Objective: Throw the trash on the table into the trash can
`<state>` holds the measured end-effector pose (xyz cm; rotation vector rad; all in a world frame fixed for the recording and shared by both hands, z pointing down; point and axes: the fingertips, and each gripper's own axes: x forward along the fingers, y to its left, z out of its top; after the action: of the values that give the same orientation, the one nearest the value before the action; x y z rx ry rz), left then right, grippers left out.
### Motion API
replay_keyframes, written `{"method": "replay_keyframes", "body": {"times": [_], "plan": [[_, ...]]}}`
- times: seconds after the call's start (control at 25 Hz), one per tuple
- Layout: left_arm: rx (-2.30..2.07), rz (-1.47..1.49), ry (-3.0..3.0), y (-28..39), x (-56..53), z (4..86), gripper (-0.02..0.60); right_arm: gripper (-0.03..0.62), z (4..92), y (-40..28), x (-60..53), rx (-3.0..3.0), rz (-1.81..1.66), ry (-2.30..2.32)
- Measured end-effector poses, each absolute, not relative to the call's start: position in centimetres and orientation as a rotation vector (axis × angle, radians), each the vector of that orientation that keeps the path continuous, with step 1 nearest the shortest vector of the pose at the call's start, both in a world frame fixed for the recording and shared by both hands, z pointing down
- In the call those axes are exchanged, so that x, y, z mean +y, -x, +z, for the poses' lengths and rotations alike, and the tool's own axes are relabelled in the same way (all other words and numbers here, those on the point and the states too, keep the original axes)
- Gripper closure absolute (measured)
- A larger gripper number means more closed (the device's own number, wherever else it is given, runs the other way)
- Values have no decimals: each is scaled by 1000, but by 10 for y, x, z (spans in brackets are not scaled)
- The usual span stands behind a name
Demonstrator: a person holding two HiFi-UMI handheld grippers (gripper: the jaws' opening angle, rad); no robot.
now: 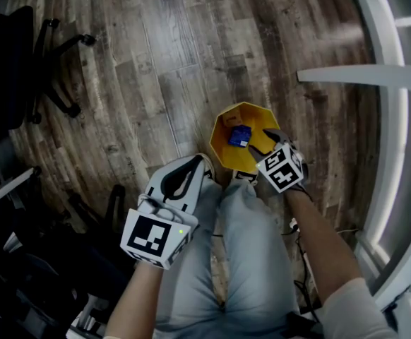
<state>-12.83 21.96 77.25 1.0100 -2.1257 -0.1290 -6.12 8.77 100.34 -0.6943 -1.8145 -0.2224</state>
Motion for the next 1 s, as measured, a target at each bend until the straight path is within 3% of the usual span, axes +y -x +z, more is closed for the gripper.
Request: {"method": "replay_keyframes", "body": {"times": [0.28, 0.36, 0.48, 0.56, 1.0], "plan": [[-2131, -111, -1026, 125, 216, 713, 581, 352, 922, 74, 95, -1873, -207, 739], [-2141, -116, -1041, 124, 215, 688, 581, 385, 890, 78, 94, -1896, -204, 741], [-2145, -122, -1065, 122, 212, 649, 581, 502, 835, 86, 94, -1954, -199, 752], [-2138, -127, -1063, 118, 212, 624, 581, 540, 797, 86, 96, -1977, -210, 784], [-2210, -149, -1071, 113, 208, 487, 581, 560, 578, 97, 105, -2189, -95, 835]]}}
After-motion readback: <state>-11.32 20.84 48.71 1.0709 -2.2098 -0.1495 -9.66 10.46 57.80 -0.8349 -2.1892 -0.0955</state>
